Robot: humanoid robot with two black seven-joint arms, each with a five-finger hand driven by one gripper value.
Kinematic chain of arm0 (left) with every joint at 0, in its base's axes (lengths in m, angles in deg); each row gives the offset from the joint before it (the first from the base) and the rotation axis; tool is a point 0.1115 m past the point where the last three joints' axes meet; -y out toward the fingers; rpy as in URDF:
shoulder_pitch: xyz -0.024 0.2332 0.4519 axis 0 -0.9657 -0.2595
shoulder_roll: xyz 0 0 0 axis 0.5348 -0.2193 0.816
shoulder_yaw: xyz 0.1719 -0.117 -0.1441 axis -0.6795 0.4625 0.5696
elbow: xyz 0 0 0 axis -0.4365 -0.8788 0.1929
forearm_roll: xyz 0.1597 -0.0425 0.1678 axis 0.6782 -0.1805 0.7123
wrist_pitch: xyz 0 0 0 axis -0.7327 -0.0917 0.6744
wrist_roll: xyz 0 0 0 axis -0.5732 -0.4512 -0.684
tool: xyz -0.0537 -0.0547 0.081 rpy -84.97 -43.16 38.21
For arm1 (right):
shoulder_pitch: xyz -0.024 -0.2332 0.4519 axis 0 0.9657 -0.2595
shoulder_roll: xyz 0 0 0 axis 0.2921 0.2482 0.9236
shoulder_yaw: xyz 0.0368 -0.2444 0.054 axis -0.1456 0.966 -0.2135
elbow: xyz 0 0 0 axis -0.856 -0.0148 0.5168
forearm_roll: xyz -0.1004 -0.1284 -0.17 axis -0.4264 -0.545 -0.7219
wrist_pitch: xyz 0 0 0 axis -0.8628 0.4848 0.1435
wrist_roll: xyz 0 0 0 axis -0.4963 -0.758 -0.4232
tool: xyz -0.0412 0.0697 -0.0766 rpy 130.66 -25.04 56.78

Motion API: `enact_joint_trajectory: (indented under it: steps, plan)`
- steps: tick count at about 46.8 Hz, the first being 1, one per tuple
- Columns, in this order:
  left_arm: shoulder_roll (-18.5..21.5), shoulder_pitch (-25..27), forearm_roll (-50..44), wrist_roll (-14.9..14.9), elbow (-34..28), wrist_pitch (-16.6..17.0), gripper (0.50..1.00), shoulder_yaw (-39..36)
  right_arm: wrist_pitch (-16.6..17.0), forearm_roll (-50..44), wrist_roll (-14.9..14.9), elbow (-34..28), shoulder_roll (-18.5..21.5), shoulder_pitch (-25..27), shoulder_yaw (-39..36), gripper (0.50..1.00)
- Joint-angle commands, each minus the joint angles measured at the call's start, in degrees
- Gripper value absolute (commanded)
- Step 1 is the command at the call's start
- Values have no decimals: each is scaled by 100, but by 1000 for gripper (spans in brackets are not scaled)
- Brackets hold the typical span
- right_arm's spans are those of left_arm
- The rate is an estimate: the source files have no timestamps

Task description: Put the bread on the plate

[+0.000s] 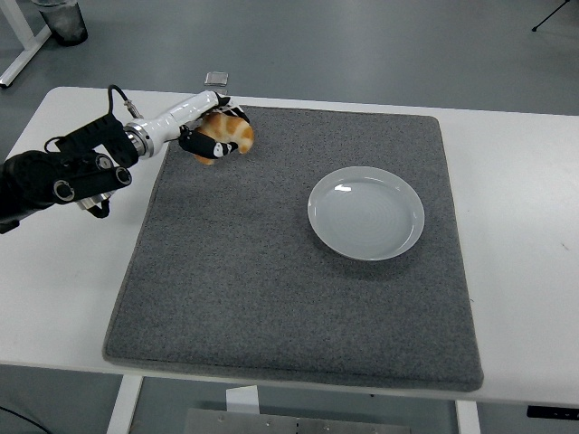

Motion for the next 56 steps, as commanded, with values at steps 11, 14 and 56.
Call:
enact_joint_trajectory:
  steps: [11, 14, 56]
  plan:
    - [813, 846, 57, -9, 64, -177, 500, -63, 1, 2, 2, 0, 0, -13, 16, 952]
    - [848, 1171, 57, -27, 64, -397, 500, -71, 1, 2, 2, 0, 0, -21, 16, 952]
    - [-2113, 2140, 601, -106, 11, -258, 500, -449, 1, 2, 2, 0, 0, -13, -10, 952]
